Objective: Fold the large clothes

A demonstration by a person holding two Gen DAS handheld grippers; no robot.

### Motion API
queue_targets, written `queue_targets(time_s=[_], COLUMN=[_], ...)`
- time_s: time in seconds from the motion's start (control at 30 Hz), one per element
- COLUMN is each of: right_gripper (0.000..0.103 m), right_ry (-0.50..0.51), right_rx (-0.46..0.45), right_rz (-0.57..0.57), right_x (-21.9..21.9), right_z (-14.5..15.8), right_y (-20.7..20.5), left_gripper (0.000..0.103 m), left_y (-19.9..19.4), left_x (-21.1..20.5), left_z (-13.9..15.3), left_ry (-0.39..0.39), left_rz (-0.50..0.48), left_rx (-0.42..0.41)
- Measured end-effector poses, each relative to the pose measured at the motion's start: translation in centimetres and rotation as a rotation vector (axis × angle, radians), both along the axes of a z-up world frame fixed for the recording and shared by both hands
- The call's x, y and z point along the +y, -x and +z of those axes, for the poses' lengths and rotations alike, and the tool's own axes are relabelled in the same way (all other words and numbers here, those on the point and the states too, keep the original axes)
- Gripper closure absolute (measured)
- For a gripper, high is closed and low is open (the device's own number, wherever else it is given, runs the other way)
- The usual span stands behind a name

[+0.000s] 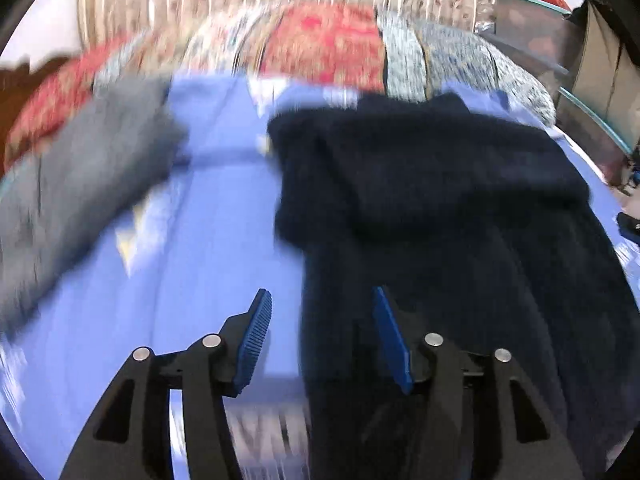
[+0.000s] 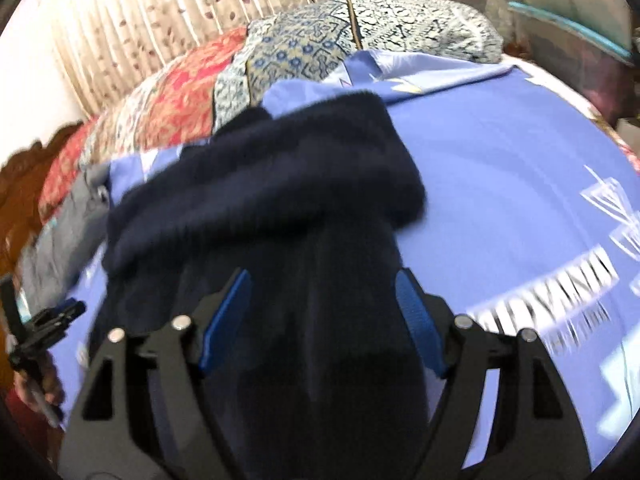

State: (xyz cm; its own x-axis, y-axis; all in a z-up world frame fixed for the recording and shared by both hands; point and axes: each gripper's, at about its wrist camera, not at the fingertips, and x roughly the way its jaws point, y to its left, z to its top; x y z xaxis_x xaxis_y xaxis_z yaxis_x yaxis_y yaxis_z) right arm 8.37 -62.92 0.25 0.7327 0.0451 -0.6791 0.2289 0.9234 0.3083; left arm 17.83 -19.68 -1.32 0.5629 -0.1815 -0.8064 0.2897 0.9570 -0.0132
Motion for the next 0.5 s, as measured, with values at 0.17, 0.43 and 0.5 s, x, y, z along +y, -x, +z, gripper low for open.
queue_targets(time_s=[0.17,0.43,0.5], right_gripper=[0.032,0.032,0.032], right_ry=[0.032,0.032,0.062], right_rx=[0.04,0.017,0.006], right_rz=[0.013,0.214,0.291], right_x=[2.4,10.4,13.4], right_z=[-1.3,-0.7,-0.4], right_y=[6.1,8.4,8.3], left_gripper=[0.029,0.029,0.029], left_y=[5.6,10.7,11.3], left_x=[3.4,6.3,6.5], left_z=[-2.7,-3.3,-3.4], left_ry=[0.055,0.157,0.168], left_rz=[-0.009,0.041,0.048], left_rx=[0.185,0.243,0.247])
